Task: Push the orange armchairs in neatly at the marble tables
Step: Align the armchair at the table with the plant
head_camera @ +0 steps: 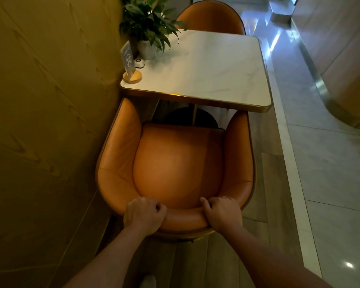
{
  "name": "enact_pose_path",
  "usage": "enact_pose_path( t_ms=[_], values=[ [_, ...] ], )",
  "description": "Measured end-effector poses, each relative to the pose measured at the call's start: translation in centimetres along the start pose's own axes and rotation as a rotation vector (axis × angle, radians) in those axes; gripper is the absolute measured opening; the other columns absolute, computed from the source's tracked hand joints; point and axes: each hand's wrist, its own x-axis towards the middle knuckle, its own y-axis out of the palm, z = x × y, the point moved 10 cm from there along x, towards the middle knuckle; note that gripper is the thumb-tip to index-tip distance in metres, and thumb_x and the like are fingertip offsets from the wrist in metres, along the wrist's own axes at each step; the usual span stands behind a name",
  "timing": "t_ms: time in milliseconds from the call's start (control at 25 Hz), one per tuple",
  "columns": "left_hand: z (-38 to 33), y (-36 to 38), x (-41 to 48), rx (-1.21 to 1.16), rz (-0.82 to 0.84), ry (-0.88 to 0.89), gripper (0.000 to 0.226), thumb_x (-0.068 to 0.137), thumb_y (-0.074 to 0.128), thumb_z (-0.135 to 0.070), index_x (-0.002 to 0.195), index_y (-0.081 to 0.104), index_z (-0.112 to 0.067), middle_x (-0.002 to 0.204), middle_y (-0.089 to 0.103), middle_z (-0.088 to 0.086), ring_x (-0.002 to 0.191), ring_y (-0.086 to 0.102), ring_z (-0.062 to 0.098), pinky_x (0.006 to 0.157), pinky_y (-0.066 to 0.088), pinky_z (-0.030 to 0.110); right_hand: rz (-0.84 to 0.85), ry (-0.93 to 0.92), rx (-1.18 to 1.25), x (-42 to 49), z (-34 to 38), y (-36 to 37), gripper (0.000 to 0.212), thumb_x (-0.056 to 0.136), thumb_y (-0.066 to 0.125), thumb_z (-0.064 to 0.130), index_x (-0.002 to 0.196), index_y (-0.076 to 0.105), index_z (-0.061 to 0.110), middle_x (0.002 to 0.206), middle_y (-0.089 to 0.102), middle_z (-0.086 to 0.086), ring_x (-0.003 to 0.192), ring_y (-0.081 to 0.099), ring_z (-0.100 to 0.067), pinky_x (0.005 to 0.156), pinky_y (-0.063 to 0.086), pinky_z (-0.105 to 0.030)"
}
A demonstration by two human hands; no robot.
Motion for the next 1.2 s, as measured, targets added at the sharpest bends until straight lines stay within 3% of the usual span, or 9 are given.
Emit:
enact_pose_path(
  t_ms=[120, 280, 400, 480, 640, 720, 840, 1040, 1200],
  values=[
    [0.6, -0.7, 1.5, 0.016, 0.012, 0.016, 0.039, 0.098, 0.041, -0.045, 0.069, 0.056, -0.025, 0.07, 0.057, -0.006, 0.063, 0.052, 0.009, 0.058, 0.034, 0.028, -0.019, 0.009, 0.023, 1.1, 0.7, -0.1, 0.054, 0.102, 0.032, 0.052, 0.073, 0.068, 0.025, 0.066, 0.061, 0.007, 0.068, 0.056, -0.014, 0.075, 0.036, -0.032],
    [1.6, -1.3, 3.6, 0.021, 0.016, 0.024, 0.038, 0.098, 0.041, -0.045, 0.073, 0.059, -0.023, 0.073, 0.057, -0.005, 0.067, 0.054, 0.011, 0.061, 0.041, 0.03, -0.029, 0.041, 0.029, 2.6, 1.5, 0.0, 0.053, 0.102, 0.033, 0.052, 0.072, 0.067, 0.024, 0.065, 0.059, 0.006, 0.066, 0.053, -0.013, 0.072, 0.034, -0.031],
    [1.6, -0.8, 4.7, 0.061, 0.059, 0.047, 0.038, 0.097, 0.038, -0.049, 0.085, 0.063, -0.023, 0.084, 0.06, -0.003, 0.078, 0.057, 0.016, 0.073, 0.049, 0.035, -0.063, 0.056, 0.041, 3.5, 1.3, -0.2, 0.048, 0.1, 0.039, 0.051, 0.072, 0.067, 0.023, 0.064, 0.058, 0.006, 0.063, 0.054, -0.013, 0.063, 0.036, -0.03],
    [1.6, -0.2, 5.3, 0.088, 0.106, 0.057, 0.041, 0.097, 0.035, -0.05, 0.096, 0.067, -0.023, 0.094, 0.065, -0.001, 0.085, 0.058, 0.018, 0.081, 0.046, 0.036, -0.075, 0.071, 0.054, 3.6, 1.3, -0.3, 0.045, 0.1, 0.042, 0.05, 0.075, 0.069, 0.025, 0.066, 0.06, 0.007, 0.063, 0.055, -0.011, 0.059, 0.042, -0.03],
    [1.7, 0.8, 5.5, 0.11, 0.162, 0.062, 0.046, 0.096, 0.03, -0.049, 0.096, 0.069, -0.024, 0.097, 0.069, -0.001, 0.091, 0.06, 0.019, 0.105, 0.034, 0.043, -0.033, 0.139, 0.075, 3.6, 1.0, -0.1, 0.039, 0.098, 0.044, 0.047, 0.089, 0.075, 0.025, 0.078, 0.068, 0.006, 0.076, 0.06, -0.014, 0.069, 0.05, -0.032],
    [1.8, 0.8, 5.4, 0.097, 0.161, 0.049, 0.045, 0.096, 0.03, -0.049, 0.097, 0.069, -0.025, 0.098, 0.068, -0.002, 0.093, 0.06, 0.018, 0.111, 0.027, 0.045, -0.042, 0.146, 0.094, 3.2, 1.4, 0.1, 0.036, 0.097, 0.047, 0.045, 0.093, 0.076, 0.025, 0.082, 0.07, 0.007, 0.081, 0.061, -0.013, 0.082, 0.051, -0.034],
    [1.8, 0.6, 5.0, 0.063, 0.147, 0.046, 0.042, 0.096, 0.032, -0.049, 0.098, 0.068, -0.026, 0.098, 0.068, -0.004, 0.093, 0.06, 0.015, 0.115, 0.027, 0.045, -0.116, 0.118, 0.109, 2.2, 2.5, 0.5, 0.035, 0.091, 0.049, 0.054, 0.094, 0.075, 0.031, 0.089, 0.072, 0.014, 0.091, 0.062, -0.006, 0.105, 0.038, -0.032],
    [1.6, 0.0, 5.7, 0.022, 0.113, 0.055, 0.047, 0.096, 0.034, -0.051, 0.127, 0.06, -0.027, 0.118, 0.065, -0.005, 0.109, 0.057, 0.014, 0.115, 0.027, 0.04, -0.175, 0.125, 0.076, 3.0, 2.8, -0.1, 0.033, 0.088, 0.052, 0.056, 0.099, 0.073, 0.033, 0.103, 0.071, 0.015, 0.103, 0.06, -0.01, 0.1, 0.04, -0.032],
    [1.5, -0.6, 7.2, 0.003, 0.127, 0.06, 0.048, 0.095, 0.036, -0.05, 0.126, 0.063, -0.025, 0.118, 0.066, -0.003, 0.109, 0.058, 0.016, 0.112, 0.028, 0.041, -0.156, 0.112, 0.068, 4.5, 2.9, -0.4, 0.038, 0.089, 0.047, 0.057, 0.103, 0.073, 0.034, 0.105, 0.07, 0.016, 0.104, 0.06, -0.011, 0.098, 0.041, -0.031]
  ],
)
